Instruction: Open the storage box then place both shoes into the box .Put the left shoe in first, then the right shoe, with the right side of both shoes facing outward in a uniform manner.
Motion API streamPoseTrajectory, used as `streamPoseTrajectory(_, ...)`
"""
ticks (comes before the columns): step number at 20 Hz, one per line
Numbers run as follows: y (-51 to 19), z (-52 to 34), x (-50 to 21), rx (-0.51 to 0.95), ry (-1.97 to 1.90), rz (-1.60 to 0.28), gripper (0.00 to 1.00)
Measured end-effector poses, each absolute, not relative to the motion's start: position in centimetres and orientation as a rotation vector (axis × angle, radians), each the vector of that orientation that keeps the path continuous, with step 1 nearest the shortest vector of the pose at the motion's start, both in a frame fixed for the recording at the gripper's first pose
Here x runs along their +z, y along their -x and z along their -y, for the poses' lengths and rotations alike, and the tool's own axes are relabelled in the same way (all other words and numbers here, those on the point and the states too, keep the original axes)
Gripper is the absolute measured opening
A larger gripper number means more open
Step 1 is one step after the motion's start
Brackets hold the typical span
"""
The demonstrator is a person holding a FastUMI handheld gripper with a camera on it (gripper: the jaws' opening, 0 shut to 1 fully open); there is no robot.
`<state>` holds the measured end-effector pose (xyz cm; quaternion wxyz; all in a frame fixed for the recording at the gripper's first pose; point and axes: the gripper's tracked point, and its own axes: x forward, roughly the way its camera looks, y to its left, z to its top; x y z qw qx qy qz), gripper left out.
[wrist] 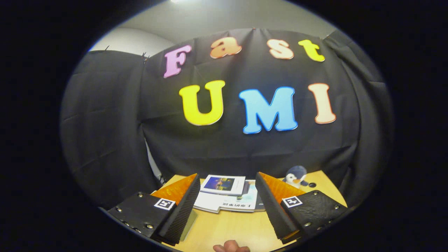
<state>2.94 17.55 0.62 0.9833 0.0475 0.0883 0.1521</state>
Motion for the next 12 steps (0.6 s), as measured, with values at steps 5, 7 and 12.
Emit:
streamPoseTrajectory(5,-1.7,-11.9,3.3,0.225,-0.145,-0.079,0.96)
streamPoseTrajectory(7,-1.9,-9.6,4.2,0.192,-0.131,-0.036,0.96)
streamPoseTrajectory(12,-3.3,-6.6,3.6,0.177,-0.132,-0.027,0.95)
